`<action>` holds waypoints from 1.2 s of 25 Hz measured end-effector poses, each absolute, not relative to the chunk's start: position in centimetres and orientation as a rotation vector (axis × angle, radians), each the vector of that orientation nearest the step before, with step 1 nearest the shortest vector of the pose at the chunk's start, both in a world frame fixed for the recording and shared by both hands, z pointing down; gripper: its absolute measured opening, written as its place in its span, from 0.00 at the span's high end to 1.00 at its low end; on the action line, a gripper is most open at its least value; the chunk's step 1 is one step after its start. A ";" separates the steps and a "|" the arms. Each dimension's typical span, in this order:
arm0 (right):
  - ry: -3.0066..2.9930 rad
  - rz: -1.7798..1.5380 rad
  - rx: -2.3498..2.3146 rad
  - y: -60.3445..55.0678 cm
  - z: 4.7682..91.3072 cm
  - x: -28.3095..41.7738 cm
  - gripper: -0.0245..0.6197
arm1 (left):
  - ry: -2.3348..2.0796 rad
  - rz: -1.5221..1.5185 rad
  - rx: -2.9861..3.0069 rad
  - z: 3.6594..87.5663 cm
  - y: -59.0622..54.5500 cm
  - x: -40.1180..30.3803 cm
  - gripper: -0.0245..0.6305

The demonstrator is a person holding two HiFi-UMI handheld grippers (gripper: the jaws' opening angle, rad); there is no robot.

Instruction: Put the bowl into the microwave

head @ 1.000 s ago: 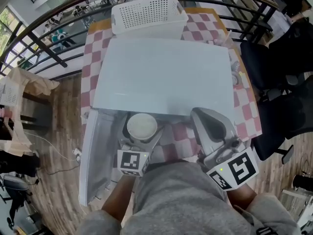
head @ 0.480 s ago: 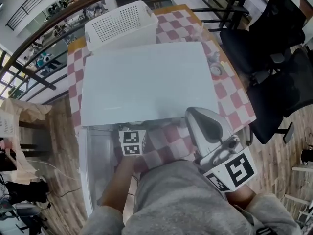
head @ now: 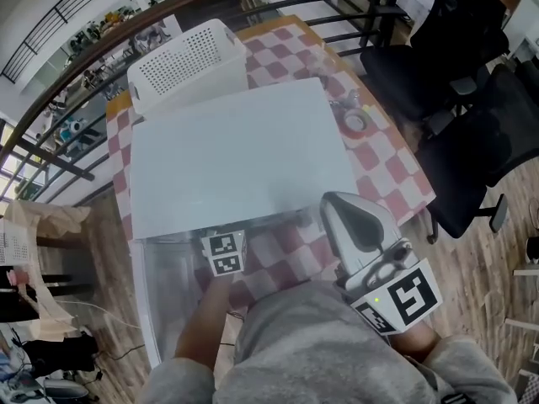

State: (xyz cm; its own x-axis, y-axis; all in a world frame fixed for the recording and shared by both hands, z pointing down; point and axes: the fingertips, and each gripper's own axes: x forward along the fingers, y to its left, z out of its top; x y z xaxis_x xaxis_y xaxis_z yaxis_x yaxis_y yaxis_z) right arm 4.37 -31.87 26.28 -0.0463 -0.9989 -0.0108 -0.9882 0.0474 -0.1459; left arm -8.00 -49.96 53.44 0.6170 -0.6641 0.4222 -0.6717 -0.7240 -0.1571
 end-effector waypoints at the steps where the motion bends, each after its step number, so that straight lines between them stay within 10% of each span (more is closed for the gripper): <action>1: 2.182 -0.147 -2.094 -31.7 26.3 4.6 0.97 | -1.167 0.736 2.801 53.6 -49.9 -8.0 0.14; 30: 2.087 -0.181 -2.123 -28.9 27.2 6.7 0.97 | -1.129 0.912 2.653 55.2 -49.0 -8.7 0.14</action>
State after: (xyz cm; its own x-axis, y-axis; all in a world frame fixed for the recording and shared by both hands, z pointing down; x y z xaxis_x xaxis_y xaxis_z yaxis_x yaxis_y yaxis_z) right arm 6.68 -28.92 27.20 0.0198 -0.9995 -0.0255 -0.9802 -0.0143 -0.1973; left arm -8.72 -49.03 55.22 0.5409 -0.6172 0.5714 -0.6881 -0.7154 -0.1213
